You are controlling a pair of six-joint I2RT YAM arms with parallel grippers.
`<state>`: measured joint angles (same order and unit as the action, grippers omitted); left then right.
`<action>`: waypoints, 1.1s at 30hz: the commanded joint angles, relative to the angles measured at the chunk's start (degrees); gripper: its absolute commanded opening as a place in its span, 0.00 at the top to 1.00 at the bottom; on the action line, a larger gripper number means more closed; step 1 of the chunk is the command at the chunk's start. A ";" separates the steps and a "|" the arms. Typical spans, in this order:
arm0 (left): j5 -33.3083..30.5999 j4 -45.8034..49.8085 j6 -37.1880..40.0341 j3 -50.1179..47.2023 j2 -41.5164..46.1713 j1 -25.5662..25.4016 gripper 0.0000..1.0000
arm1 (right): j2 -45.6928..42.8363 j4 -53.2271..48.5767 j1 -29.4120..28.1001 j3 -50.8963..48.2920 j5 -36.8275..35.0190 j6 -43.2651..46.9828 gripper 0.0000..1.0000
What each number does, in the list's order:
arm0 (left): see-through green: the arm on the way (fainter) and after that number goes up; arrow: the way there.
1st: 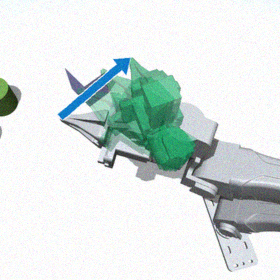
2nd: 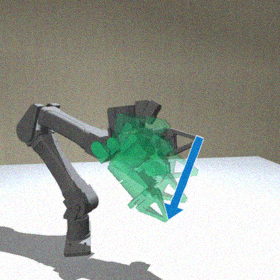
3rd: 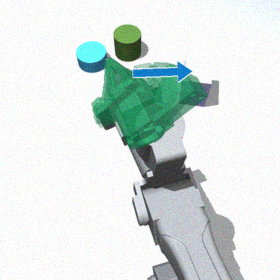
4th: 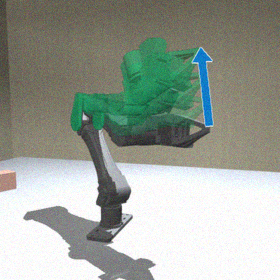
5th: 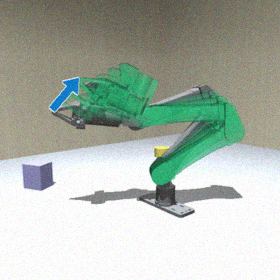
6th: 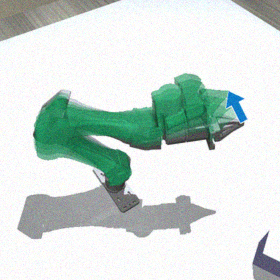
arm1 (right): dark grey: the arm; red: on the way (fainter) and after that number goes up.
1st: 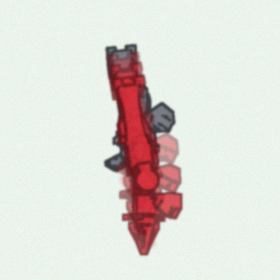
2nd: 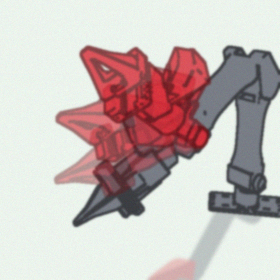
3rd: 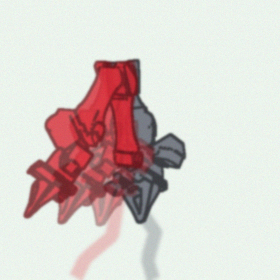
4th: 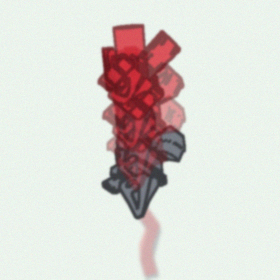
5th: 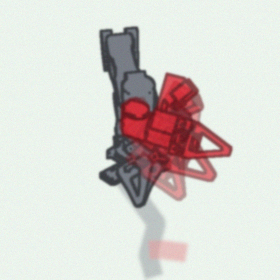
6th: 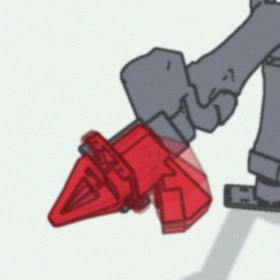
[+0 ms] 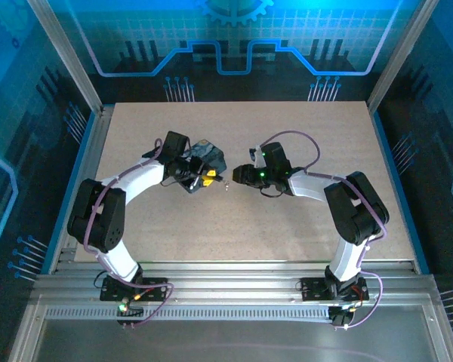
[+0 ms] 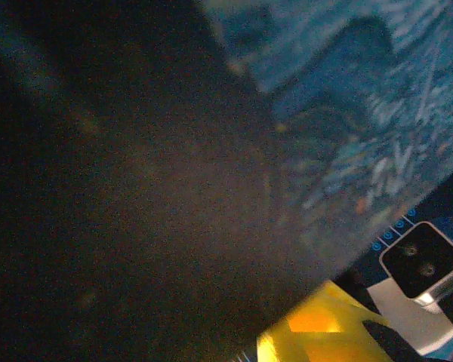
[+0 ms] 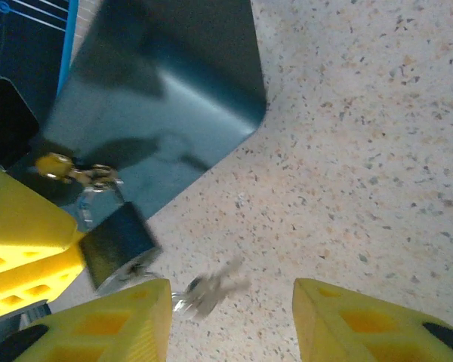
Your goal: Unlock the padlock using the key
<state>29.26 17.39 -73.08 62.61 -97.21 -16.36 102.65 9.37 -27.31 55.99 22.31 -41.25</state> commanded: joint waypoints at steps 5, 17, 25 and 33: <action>0.49 1.95 2.66 1.28 2.33 -0.08 0.64 | -2.85 -5.96 -0.42 2.02 -1.52 10.17 0.54; -12.80 17.98 18.82 9.59 6.02 4.45 0.46 | -0.75 -7.47 -6.56 5.19 -11.36 43.90 0.48; -19.18 21.46 30.22 11.30 2.70 8.33 0.42 | 9.16 -6.63 -4.97 12.15 -4.23 50.49 0.42; -21.97 22.39 36.37 14.92 -2.08 8.71 0.41 | 14.73 -14.55 -2.84 18.75 7.49 53.32 0.41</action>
<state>9.65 37.78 -41.25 75.07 -97.73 -8.19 115.81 -0.99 -30.44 71.33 22.72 8.69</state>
